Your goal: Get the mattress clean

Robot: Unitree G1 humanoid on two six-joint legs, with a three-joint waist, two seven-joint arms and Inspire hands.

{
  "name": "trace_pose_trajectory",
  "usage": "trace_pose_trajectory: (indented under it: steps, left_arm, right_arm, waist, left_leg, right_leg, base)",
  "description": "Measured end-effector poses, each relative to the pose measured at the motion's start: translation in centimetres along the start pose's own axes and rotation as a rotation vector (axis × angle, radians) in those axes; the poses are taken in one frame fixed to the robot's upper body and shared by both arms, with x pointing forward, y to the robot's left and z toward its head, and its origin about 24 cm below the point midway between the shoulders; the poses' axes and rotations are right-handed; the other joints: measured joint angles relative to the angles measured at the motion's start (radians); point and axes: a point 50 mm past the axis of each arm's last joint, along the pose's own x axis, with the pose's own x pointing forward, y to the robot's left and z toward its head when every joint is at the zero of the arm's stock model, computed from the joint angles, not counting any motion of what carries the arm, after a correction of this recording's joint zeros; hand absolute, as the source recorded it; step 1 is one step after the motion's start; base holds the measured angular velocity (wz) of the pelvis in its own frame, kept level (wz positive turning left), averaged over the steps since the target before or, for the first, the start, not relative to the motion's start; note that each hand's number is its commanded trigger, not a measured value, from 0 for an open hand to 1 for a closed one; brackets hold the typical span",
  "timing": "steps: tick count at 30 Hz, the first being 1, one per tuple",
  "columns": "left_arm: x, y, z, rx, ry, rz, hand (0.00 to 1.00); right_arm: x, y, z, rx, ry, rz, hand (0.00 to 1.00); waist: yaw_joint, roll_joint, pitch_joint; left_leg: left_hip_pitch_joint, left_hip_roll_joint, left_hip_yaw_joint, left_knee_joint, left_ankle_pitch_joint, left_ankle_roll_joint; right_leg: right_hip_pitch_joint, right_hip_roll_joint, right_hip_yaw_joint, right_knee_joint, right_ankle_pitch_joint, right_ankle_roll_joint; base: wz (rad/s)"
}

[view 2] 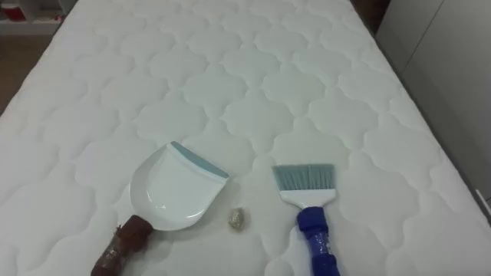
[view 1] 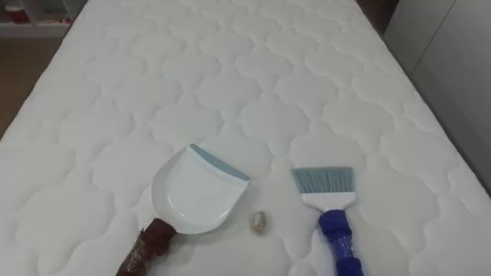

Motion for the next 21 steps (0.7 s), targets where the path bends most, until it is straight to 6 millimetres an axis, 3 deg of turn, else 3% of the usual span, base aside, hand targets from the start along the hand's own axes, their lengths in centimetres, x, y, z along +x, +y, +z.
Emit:
trace_pose_trajectory:
  steps: [13, 16, 21]
  left_arm:
    - [0.0, 0.6, 0.5, -0.024, -0.042, 0.079, 0.00]
    - [-0.1, 1.4, 0.9, -0.054, -0.073, 0.161, 0.00]
    - [-0.6, 2.8, 1.9, -0.108, -0.130, 0.278, 0.00]
  right_arm:
    - [0.0, -0.3, 0.7, 0.022, -0.054, -0.052, 0.00]
    - [0.0, -0.6, 0.9, 0.047, -0.073, -0.079, 0.00]
    - [-0.1, -0.8, 1.4, 0.082, -0.108, -0.108, 0.00]
  waist:
    - [-0.004, -0.005, 0.0014]
    - [-0.010, -0.003, 0.0013]
    - [-0.015, 0.009, 0.0079]
  left_leg:
    - [0.000, 0.001, 0.002, 0.000, 0.000, 0.000]
    - [0.000, 0.000, 0.002, 0.001, 0.000, 0.000]
    - [-0.021, 0.000, -0.003, 0.011, 0.000, 0.000]
  right_leg:
    - [0.000, 0.002, 0.025, -0.002, 0.000, 0.000]
    - [0.003, 0.003, 0.025, -0.019, 0.003, -0.004]
    - [-0.014, 0.003, 0.022, -0.017, 0.004, -0.005]
  base:
    - [0.00]
    - [0.00]
    - [0.05]
